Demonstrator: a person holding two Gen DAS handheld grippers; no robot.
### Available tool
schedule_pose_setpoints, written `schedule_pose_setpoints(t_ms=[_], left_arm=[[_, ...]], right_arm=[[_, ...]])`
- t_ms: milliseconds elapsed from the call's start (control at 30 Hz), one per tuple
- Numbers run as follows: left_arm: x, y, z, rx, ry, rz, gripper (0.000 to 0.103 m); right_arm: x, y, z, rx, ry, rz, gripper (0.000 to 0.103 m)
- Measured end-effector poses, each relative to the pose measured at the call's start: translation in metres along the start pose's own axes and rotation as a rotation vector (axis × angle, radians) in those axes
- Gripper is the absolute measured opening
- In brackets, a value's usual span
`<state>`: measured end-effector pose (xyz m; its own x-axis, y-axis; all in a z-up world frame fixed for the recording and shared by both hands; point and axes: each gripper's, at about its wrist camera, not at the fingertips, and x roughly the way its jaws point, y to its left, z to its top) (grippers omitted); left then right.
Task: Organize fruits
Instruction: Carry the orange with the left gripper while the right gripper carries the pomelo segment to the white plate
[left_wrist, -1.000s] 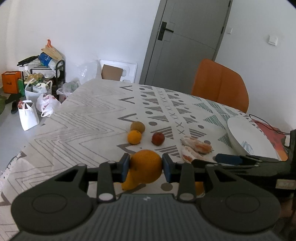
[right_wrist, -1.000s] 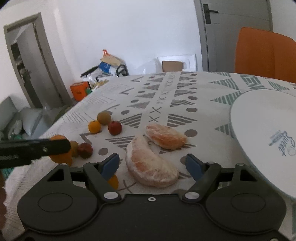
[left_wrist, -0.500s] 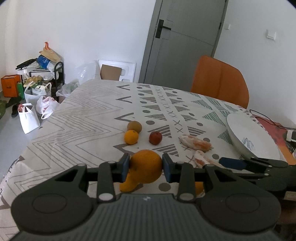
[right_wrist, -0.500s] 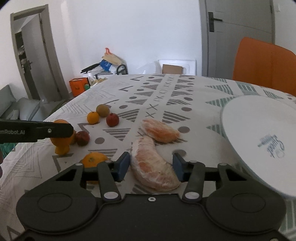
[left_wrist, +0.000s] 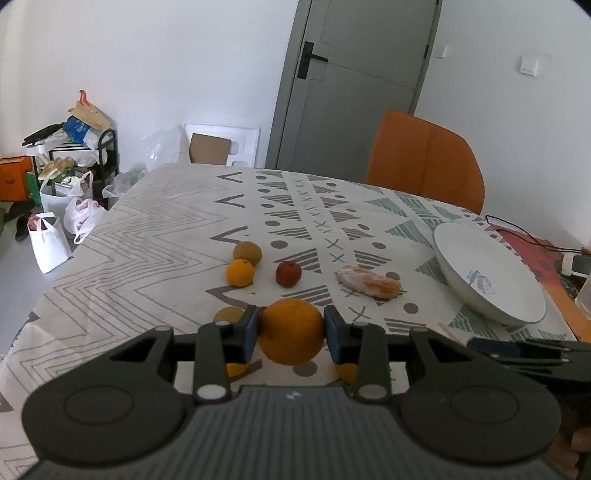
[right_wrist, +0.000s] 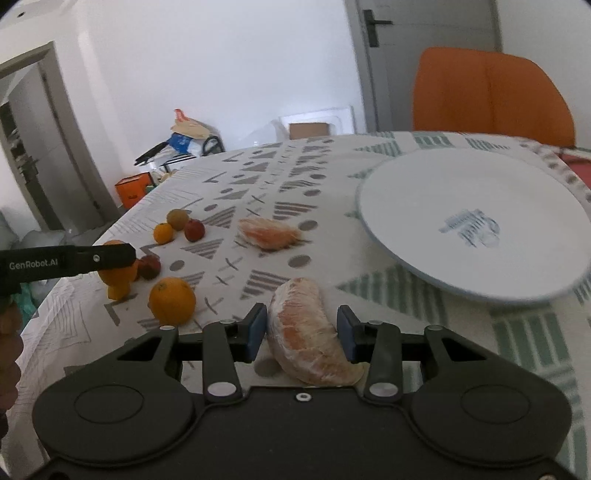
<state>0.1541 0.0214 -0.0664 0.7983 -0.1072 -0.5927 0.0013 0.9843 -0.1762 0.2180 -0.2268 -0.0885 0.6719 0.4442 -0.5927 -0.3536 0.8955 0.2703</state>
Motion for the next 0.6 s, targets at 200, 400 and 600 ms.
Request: schedule_pose_setpoints(t_ms=[200, 400, 600], left_arm=[[-0.003, 0.002, 0.0, -0.01, -0.005, 0.01, 0.036], [-0.002, 0.006, -0.003, -0.024, -0.001, 0.022, 0.036], [-0.003, 0.009, -0.004, -0.029, 0.001, 0.027, 0.036]], right_arm=[[-0.003, -0.005, -0.003, 0.0, 0.002, 0.043, 0.046], [0.005, 0.007, -0.003, -0.081, 0.002, 0.024, 0.047], [0.003, 0.014, -0.01, -0.214, 0.01, 0.008, 0.047]])
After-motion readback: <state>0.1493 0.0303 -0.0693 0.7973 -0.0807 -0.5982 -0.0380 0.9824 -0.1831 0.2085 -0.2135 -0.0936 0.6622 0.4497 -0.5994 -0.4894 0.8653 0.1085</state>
